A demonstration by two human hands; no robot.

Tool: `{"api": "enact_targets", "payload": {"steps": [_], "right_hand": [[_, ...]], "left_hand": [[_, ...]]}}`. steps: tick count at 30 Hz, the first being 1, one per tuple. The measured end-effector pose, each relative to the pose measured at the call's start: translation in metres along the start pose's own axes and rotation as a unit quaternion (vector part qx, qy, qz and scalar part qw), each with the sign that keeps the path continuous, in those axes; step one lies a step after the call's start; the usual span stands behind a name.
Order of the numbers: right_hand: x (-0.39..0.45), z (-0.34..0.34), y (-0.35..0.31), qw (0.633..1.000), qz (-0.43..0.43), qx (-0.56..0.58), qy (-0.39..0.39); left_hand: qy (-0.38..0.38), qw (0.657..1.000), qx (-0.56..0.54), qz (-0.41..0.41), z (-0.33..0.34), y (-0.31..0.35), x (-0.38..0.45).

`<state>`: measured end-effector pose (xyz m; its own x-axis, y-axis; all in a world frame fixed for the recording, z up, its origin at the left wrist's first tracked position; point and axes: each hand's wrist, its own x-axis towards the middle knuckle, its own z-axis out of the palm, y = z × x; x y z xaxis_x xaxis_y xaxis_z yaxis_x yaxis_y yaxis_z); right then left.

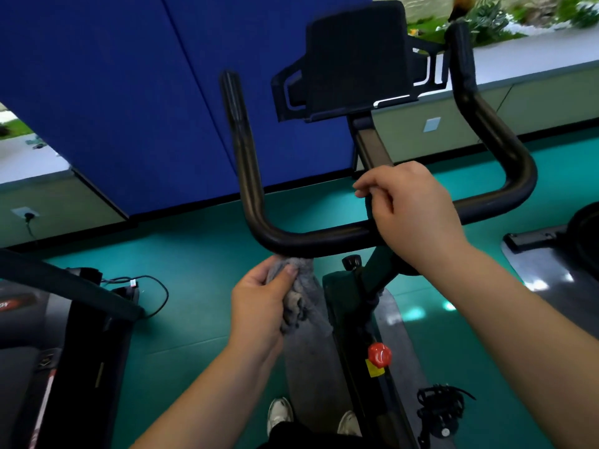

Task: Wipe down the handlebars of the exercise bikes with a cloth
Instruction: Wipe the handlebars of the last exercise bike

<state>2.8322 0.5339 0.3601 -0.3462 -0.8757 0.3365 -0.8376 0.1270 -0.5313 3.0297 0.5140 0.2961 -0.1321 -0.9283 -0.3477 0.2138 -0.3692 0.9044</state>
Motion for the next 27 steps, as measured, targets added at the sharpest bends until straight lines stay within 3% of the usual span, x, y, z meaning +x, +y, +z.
{"api": "enact_targets", "payload": {"steps": [3,5,12,18,27], "right_hand": [[-0.007,0.012,-0.017,0.995,-0.095,-0.032,-0.021],[-0.004,0.017,-0.025,0.992,-0.109,-0.05,-0.039],[0.005,0.041,-0.053,0.993,-0.013,0.056,-0.1],[0.023,0.059,-0.072,0.988,0.063,0.128,-0.057],[0.043,0.082,-0.097,0.984,0.121,0.128,-0.037]], "left_hand": [[0.015,1.0,-0.006,0.015,-0.017,0.011,0.01],[0.016,1.0,0.006,0.024,-0.027,0.022,0.018],[-0.01,0.997,0.047,0.061,-0.036,0.062,0.06],[-0.023,0.993,0.083,0.086,-0.044,0.058,0.055],[-0.004,0.999,0.019,0.044,-0.004,0.115,0.142]]}}
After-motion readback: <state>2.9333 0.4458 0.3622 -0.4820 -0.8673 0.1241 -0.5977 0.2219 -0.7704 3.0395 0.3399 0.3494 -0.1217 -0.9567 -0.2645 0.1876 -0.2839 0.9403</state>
